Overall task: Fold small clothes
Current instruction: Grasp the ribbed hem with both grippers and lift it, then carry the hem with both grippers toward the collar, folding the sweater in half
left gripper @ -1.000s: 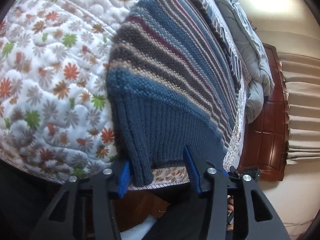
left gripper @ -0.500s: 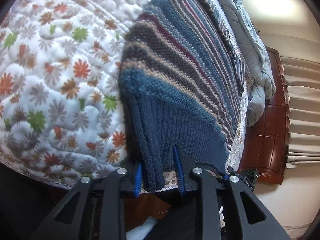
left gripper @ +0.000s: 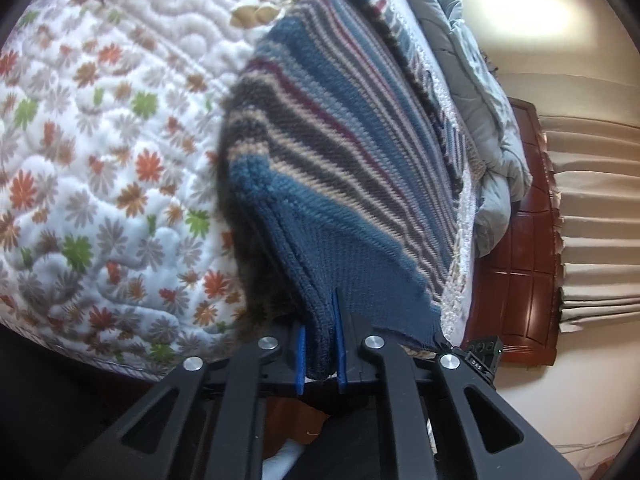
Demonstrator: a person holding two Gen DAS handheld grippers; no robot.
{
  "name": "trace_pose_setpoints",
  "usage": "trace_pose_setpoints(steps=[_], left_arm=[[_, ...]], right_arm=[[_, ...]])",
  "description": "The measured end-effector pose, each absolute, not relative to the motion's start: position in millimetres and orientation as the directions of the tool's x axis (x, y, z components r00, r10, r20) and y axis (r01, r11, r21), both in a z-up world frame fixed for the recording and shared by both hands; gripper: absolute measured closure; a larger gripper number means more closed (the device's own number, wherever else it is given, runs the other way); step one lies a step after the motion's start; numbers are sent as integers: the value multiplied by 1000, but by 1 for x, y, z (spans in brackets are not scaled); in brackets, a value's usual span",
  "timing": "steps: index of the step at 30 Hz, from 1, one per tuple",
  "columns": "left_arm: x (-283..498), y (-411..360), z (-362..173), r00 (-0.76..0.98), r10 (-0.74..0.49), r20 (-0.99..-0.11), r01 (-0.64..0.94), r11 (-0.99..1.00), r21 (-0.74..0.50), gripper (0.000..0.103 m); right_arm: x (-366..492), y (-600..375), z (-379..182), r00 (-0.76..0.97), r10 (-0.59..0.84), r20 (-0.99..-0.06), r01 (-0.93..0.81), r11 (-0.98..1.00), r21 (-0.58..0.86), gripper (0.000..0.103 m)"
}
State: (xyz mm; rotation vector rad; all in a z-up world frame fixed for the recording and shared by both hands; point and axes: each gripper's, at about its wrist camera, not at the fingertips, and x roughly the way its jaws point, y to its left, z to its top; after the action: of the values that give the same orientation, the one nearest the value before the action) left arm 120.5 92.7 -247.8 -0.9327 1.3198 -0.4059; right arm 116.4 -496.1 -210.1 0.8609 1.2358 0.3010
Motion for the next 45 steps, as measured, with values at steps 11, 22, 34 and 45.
trace_pose_setpoints(steps=[11, 22, 34, 45], left_arm=[[208, 94, -179, 360, -758, -544, -148, 529, -836, 93], [347, 88, -238, 329, -740, -587, -319, 498, -807, 93], [365, 81, -259, 268, -757, -596, -312, 517, -797, 80], [370, 91, -171, 350, -670, -655, -49, 685, -727, 21]], right_arm=[[206, -494, -150, 413, 630, -658, 130, 674, 727, 94], [358, -498, -192, 346, 593, -727, 253, 687, 681, 94], [373, -512, -232, 305, 650, -696, 290, 633, 718, 87], [366, -508, -157, 395, 513, -762, 105, 799, 593, 63]])
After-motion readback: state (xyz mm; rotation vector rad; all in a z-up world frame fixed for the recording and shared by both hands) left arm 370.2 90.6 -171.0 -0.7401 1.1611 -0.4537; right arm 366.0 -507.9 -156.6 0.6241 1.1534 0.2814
